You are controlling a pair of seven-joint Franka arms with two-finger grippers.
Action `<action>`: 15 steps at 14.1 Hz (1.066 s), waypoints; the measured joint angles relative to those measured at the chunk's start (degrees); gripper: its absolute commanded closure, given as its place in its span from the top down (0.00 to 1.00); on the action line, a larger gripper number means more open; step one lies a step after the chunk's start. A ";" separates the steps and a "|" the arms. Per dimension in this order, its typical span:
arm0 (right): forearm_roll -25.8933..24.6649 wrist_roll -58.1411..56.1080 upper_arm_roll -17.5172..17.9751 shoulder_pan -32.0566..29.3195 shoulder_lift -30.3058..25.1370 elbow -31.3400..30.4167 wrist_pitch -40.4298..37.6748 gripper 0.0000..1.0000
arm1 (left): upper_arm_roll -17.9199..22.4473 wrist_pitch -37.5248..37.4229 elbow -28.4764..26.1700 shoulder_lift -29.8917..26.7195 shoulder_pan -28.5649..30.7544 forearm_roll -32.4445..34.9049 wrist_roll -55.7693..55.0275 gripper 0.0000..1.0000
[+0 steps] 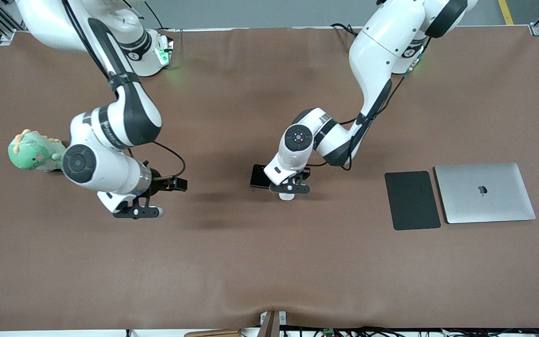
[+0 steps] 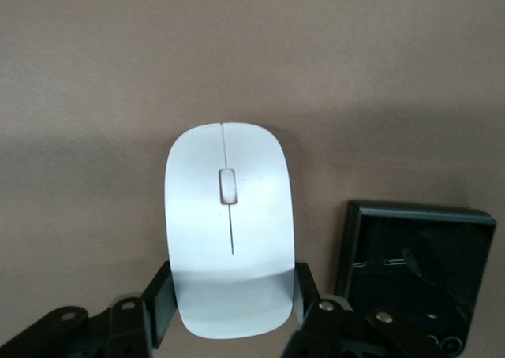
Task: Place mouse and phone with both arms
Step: 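Hold the mouse with the left gripper while the right gripper reaches the phone, then carry the mouse onto the pad while the right gripper lifts the phone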
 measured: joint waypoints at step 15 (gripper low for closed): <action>-10.85 25.03 -0.07 17.42 12.07 1.72 16.08 1.00 | 0.10 -8.36 0.69 -12.93 13.46 0.23 5.93 0.35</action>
